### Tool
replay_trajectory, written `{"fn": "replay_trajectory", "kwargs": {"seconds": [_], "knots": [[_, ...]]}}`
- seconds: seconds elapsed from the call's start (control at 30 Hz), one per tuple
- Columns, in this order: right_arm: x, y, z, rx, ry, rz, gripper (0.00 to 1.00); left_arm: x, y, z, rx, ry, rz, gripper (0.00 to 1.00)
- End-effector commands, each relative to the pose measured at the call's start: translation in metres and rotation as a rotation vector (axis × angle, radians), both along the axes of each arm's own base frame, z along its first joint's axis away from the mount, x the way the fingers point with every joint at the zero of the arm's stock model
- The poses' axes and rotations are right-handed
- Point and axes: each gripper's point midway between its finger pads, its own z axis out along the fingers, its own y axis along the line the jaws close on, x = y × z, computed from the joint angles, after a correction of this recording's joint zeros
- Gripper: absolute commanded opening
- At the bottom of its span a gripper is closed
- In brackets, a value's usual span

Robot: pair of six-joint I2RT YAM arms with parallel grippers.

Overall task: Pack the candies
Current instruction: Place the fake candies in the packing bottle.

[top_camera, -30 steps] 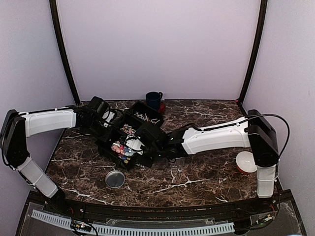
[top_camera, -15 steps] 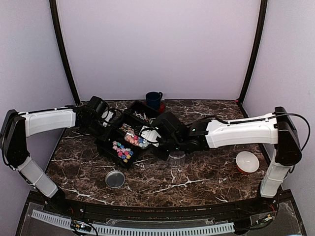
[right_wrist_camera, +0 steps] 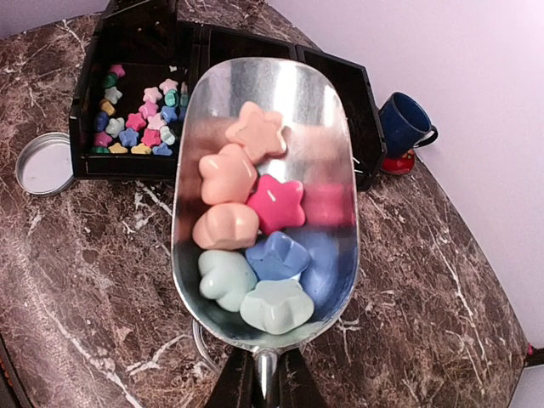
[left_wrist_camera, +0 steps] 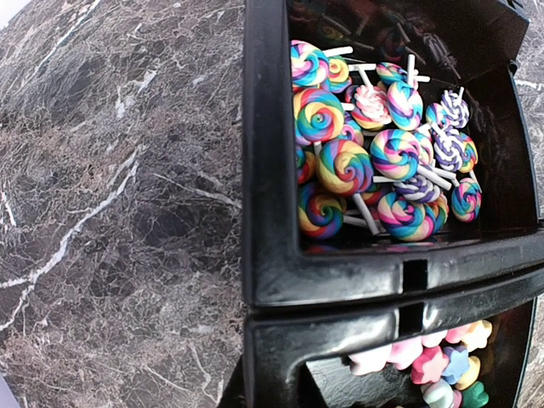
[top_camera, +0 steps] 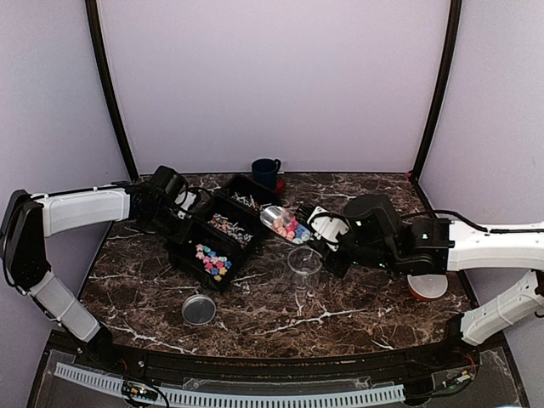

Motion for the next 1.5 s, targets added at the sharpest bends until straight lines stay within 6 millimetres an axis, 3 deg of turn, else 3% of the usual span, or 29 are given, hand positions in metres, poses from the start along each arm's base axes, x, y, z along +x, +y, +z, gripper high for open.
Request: {"fn": "replay_trajectory", "kwargs": {"seconds": [0.0, 0.13, 0.53, 0.8, 1.0, 1.47], "knots": [[0.007, 0.000, 0.026, 0.153, -0.049, -0.045, 0.00, 0.029, -0.020, 0.069, -0.171, -0.218, 0.008, 0.00], [0.007, -0.010, 0.025, 0.102, -0.035, -0.073, 0.00, 0.027, -0.019, 0.070, -0.169, -0.216, 0.006, 0.00], [-0.015, -0.070, 0.005, -0.058, 0.139, -0.208, 0.00, 0.025, -0.023, 0.075, -0.184, -0.216, -0.014, 0.00], [-0.034, -0.090, -0.011, -0.157, 0.287, -0.258, 0.00, 0.025, -0.021, 0.073, -0.182, -0.212, -0.008, 0.00], [-0.040, -0.088, -0.004, -0.196, 0.346, -0.252, 0.00, 0.025, -0.022, 0.071, -0.183, -0.207, -0.009, 0.00], [-0.045, -0.076, -0.021, -0.288, 0.444, -0.254, 0.00, 0.025, -0.022, 0.072, -0.178, -0.209, -0.011, 0.00]]}}
